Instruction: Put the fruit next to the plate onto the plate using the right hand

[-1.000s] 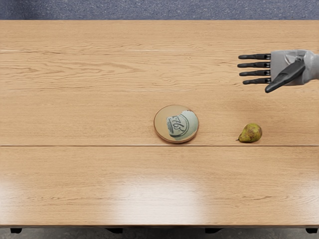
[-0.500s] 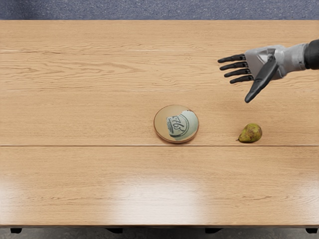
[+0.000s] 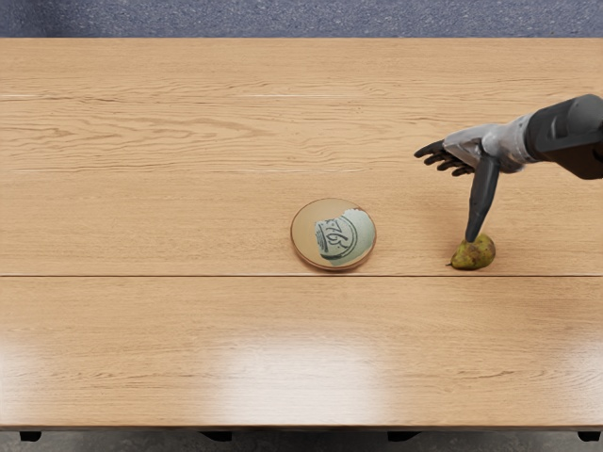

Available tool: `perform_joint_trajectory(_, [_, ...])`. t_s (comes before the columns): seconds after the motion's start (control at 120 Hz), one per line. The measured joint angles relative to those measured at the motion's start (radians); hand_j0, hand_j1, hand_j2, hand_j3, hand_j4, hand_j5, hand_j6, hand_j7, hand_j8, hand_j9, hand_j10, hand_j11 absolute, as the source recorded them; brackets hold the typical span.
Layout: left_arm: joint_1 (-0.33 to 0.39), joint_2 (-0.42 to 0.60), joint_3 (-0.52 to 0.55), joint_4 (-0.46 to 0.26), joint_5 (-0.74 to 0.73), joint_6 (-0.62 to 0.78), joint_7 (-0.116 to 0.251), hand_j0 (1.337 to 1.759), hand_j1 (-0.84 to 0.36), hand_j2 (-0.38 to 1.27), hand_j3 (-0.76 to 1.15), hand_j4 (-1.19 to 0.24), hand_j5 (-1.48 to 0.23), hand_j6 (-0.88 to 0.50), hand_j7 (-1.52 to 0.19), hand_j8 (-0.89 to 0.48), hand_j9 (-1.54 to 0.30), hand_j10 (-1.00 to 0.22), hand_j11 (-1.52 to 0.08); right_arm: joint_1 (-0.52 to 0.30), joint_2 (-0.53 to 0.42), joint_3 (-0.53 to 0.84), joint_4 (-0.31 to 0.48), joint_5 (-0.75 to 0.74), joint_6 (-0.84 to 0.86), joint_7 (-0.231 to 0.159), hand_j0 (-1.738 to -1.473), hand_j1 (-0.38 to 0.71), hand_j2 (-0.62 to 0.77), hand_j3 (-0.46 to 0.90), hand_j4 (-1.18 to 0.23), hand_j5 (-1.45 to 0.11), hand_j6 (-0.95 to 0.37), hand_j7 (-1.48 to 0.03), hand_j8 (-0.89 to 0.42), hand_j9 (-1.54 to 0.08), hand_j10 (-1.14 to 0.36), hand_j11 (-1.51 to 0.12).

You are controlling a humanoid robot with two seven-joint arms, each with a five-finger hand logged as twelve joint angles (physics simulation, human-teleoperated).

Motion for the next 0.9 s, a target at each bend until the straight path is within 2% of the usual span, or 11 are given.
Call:
perform_joint_trajectory(0.142, [0.0,0.0,0.0,0.0,0.001,0.0,0.0,1.658,0.33,0.0,0.0,-0.01,-0.02,-0.01,-0.02,-0.01,-0.02,-0.01,-0.02,-0.014,-0.071,-0.038,0.145,-0.059,-0.123,0.0,-1.658,-0.33,0.0,0.0,-0.02,-0.02,-0.02,-0.02,-0.02,-0.02,-0.02,-0.02])
perform_joint_trajectory(0.258, [0.0,0.0,0.0,0.0,0.001,0.0,0.0,1.658,0.33,0.0,0.0,-0.01,-0.02,-0.01,-0.02,-0.01,-0.02,-0.01,-0.02,-0.058,-0.097,-0.053,0.202,-0.13,-0.211,0.0,-1.658,-0.31,-0.01,0.0,-0.03,-0.04,-0.04,-0.04,-0.04,-0.04,-0.03,-0.04])
perform_joint_trajectory(0.633, [0.0,0.0,0.0,0.0,0.001,0.0,0.0,1.658,0.33,0.0,0.0,-0.01,-0.02,-0.01,-0.02,-0.01,-0.02,-0.01,-0.02,-0.224,-0.066,-0.06,0.231,-0.344,-0.418,0.0,-1.658,-0.28,-0.01,0.0,-0.06,-0.08,-0.07,-0.08,-0.06,-0.08,-0.06,-0.08])
perform_joint_trajectory(0.9, [0.0,0.0,0.0,0.0,0.0,0.0,0.0,1.658,0.33,0.0,0.0,-0.01,-0.02,-0.01,-0.02,-0.01,-0.02,-0.01,-0.02,-0.306,-0.046,-0.059,0.234,-0.467,-0.5,0.0,-1.658,-0.23,-0.02,0.0,-0.11,-0.13,-0.11,-0.13,-0.11,-0.13,-0.11,-0.13])
